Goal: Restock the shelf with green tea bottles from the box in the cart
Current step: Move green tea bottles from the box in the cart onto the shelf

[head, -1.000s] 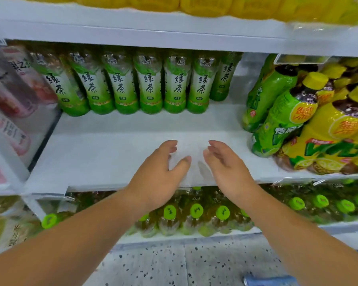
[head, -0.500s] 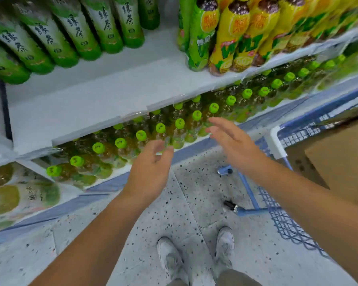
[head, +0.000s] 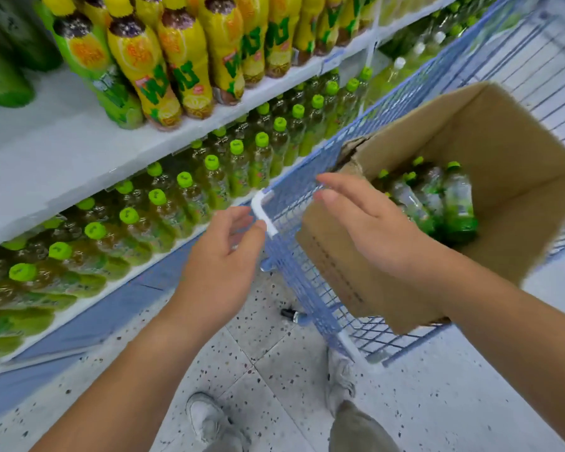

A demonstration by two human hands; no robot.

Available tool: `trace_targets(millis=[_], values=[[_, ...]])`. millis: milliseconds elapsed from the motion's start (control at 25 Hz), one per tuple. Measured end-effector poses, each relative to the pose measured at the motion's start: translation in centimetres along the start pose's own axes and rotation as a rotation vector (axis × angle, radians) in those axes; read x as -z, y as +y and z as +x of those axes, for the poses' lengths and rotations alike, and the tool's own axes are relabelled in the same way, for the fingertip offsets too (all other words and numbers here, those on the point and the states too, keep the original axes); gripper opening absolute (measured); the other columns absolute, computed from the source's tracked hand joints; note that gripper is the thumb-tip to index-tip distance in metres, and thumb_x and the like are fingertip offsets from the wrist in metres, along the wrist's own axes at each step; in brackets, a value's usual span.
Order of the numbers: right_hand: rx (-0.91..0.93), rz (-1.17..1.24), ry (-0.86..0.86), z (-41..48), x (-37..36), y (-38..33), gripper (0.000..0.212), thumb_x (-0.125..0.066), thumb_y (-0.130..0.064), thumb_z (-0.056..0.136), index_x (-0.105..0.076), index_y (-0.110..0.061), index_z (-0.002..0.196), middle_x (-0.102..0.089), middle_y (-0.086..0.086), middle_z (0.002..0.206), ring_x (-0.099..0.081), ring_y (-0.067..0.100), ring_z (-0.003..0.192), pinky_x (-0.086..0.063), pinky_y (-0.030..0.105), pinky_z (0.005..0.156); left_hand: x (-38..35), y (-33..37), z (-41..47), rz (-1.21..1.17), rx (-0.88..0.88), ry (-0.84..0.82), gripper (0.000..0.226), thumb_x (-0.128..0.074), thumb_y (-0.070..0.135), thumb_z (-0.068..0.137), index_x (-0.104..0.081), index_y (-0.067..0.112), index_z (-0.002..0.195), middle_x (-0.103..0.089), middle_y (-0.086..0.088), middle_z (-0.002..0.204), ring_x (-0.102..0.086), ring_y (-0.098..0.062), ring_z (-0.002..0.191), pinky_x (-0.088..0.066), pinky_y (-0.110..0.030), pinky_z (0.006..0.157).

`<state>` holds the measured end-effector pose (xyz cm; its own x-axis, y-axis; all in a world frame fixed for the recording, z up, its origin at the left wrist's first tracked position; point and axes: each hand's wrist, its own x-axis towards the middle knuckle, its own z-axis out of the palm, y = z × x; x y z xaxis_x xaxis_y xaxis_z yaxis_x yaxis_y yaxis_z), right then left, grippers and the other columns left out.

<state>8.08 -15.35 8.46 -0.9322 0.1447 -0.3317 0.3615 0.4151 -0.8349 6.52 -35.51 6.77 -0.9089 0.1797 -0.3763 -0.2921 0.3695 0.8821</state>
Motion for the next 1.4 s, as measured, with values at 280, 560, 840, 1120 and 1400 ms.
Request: trace_targets(millis=[280,560,840,1120,1400], values=[[-0.006,-0.100,0.026,-1.8,16.9,6.9,0.040,-0.046,-0.039,0.102,-0.049,-0.033,0.141,-0.059,-0.017,0.130,-0.053,-0.006,0.120,-0.040,0.022,0.104,-15.3,9.3,1.5,-0.061,-0.061,-0.080,0.031,-0.055,0.036,0.099,-0.057,0.028,0.129,-0.061,0.020,0.119,-0.055,0.014,0.104,-0.040,0.000,0.076],[-0.184,-0.192,-0.069,2.1,26.7,14.9,0.048,-0.043,-0.046,0.102,-0.047,-0.026,0.146,-0.053,-0.012,0.138,-0.046,-0.001,0.119,-0.031,0.017,0.096,-27.7,10.7,7.5,0.117,0.151,-0.139,0.043,-0.050,0.044,0.100,-0.052,0.022,0.137,-0.062,0.009,0.116,-0.058,0.000,0.091,-0.046,-0.024,0.081],[-0.393,-0.523,-0.199,9.6,28.8,20.8,0.050,-0.035,-0.047,0.103,-0.056,-0.011,0.131,-0.060,0.014,0.130,-0.054,0.031,0.120,-0.041,0.036,0.096,-35.0,5.2,13.7,0.313,0.372,-0.243,0.045,-0.042,0.040,0.098,-0.055,-0.002,0.099,-0.046,-0.008,0.065,-0.049,-0.014,0.048,-0.028,-0.029,0.049],[-0.639,-0.589,-0.155,14.6,29.3,25.6,0.038,-0.041,-0.039,0.102,-0.058,-0.006,0.094,-0.057,0.016,0.103,-0.055,0.031,0.094,-0.038,0.030,0.076,-39.4,2.1,19.6,0.416,0.467,-0.287,0.030,-0.053,0.032,0.096,-0.054,0.003,0.102,-0.052,-0.007,0.075,-0.046,-0.019,0.057,-0.034,-0.028,0.052],[-0.814,-0.260,-0.035,15.3,28.3,28.6,0.030,-0.058,-0.041,0.094,-0.052,-0.012,0.100,-0.054,0.006,0.092,-0.057,0.025,0.081,-0.051,0.037,0.076,-40.2,0.6,23.8,0.683,0.386,-0.393,0.078,-0.080,0.045,0.078,-0.044,0.004,0.134,-0.059,-0.014,0.125,-0.058,-0.029,0.098,-0.046,-0.034,0.072]])
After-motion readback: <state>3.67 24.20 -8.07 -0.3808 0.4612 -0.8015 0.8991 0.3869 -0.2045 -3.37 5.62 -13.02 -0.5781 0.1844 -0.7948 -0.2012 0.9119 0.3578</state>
